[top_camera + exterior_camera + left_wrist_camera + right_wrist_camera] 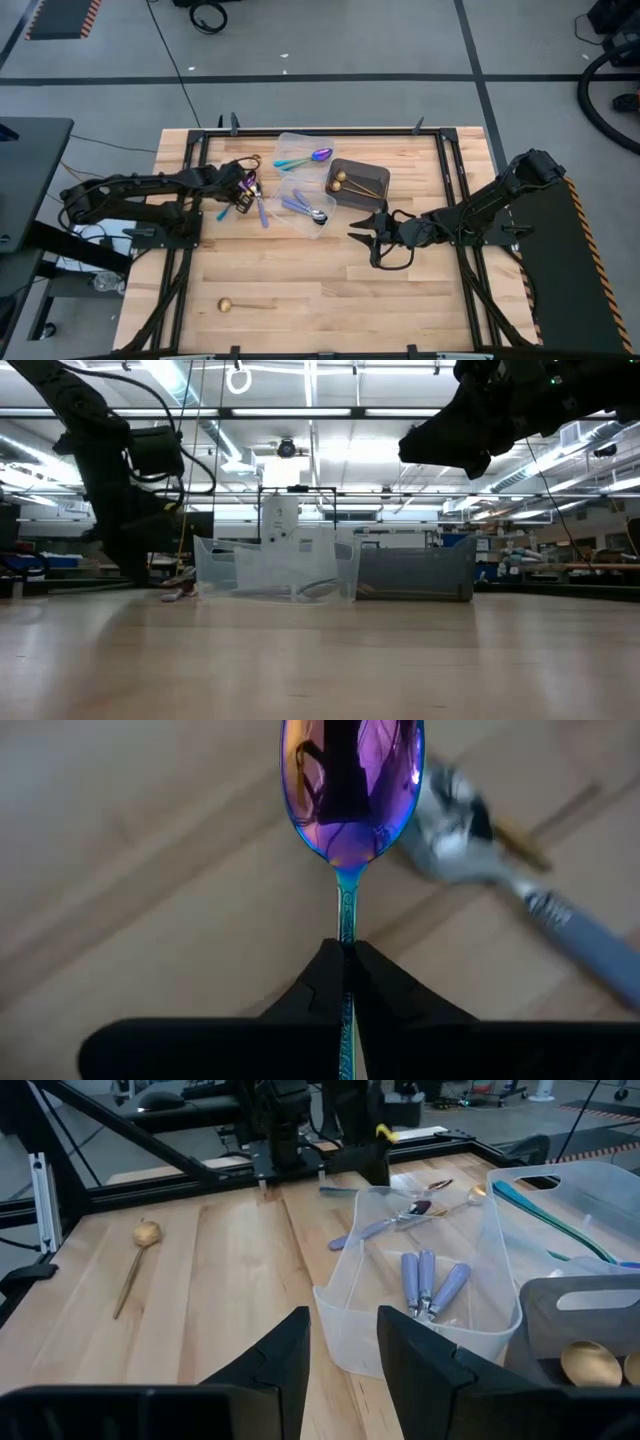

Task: Sort silverware by color (type)
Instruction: Put the blue spoon into the top transparent bin

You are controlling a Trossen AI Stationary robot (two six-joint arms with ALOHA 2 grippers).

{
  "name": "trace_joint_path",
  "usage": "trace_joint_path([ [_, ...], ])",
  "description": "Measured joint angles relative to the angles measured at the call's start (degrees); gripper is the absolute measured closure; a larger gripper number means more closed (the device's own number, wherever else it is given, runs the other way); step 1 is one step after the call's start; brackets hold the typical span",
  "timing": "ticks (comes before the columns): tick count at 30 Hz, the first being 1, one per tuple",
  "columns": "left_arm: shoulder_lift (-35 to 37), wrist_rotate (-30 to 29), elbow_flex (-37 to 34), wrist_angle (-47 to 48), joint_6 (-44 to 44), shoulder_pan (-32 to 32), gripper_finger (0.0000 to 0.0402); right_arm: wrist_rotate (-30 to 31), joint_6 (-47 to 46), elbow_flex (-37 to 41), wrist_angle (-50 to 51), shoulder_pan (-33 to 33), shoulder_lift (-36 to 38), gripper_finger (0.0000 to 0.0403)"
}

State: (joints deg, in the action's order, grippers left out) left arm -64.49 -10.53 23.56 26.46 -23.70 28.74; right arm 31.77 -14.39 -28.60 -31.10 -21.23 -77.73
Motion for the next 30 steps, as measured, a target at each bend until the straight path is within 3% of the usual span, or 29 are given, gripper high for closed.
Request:
trace_joint_path([
  [30,-0.04,-3.28,19.37,1.79,15.38,-0.42,0.0385,-0.28,-1.95,0.00,0.36,0.00,0.01,0.0274],
])
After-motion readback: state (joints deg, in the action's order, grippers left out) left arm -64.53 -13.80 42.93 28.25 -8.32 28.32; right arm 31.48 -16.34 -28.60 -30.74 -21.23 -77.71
